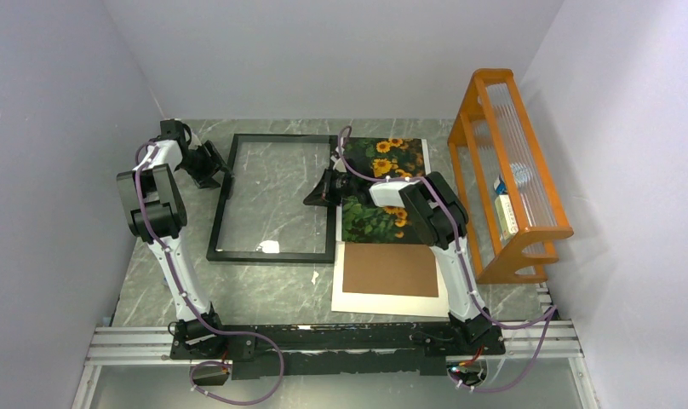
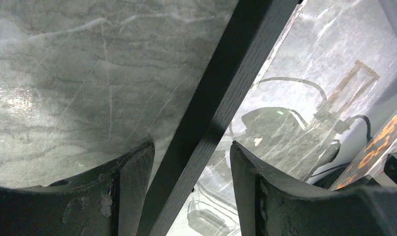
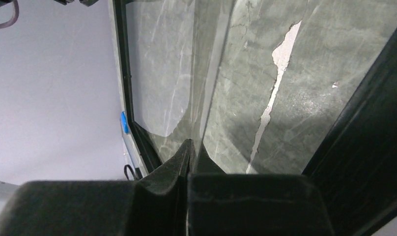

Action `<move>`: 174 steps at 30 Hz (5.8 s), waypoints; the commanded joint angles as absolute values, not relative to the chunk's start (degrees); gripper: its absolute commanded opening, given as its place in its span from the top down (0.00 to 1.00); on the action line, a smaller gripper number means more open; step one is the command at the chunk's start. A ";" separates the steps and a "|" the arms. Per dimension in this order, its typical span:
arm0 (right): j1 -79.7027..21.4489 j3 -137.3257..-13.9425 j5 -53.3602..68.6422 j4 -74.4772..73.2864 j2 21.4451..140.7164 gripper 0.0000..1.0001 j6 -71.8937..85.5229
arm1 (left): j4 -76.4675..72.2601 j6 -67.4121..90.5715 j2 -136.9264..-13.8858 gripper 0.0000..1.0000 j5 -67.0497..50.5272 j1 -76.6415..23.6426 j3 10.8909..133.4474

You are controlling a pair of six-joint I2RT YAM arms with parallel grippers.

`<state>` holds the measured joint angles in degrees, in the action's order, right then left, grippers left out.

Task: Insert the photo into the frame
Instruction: Place the photo frame item in the photo frame.

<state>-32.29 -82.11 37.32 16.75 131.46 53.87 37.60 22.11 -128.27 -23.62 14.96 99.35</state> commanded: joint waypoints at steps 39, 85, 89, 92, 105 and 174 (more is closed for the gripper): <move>-33.40 -88.77 40.69 11.87 133.77 0.89 53.70 | 36.37 17.24 -133.95 0.53 -6.44 10.73 95.33; -32.86 -87.03 38.86 10.09 130.69 0.58 53.19 | 25.41 19.55 -124.50 0.66 -13.87 14.18 87.11; -32.43 -86.32 38.42 7.94 128.10 0.52 52.75 | 25.40 19.71 -124.89 0.65 -16.16 15.33 87.35; -31.79 -86.18 37.22 4.43 125.86 0.47 51.47 | 25.23 19.73 -124.97 0.65 -16.89 15.56 87.19; -28.57 -85.80 21.92 -11.35 118.30 0.39 46.66 | 25.33 19.59 -125.24 0.63 -17.91 15.79 87.56; -27.44 -127.02 16.43 8.81 153.04 0.59 34.24 | 37.02 19.16 -150.21 0.48 -11.46 7.77 126.64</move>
<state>-27.44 -127.42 15.03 7.44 154.54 34.65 26.59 21.65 -146.65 -14.31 8.36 127.66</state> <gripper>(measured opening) 0.410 0.533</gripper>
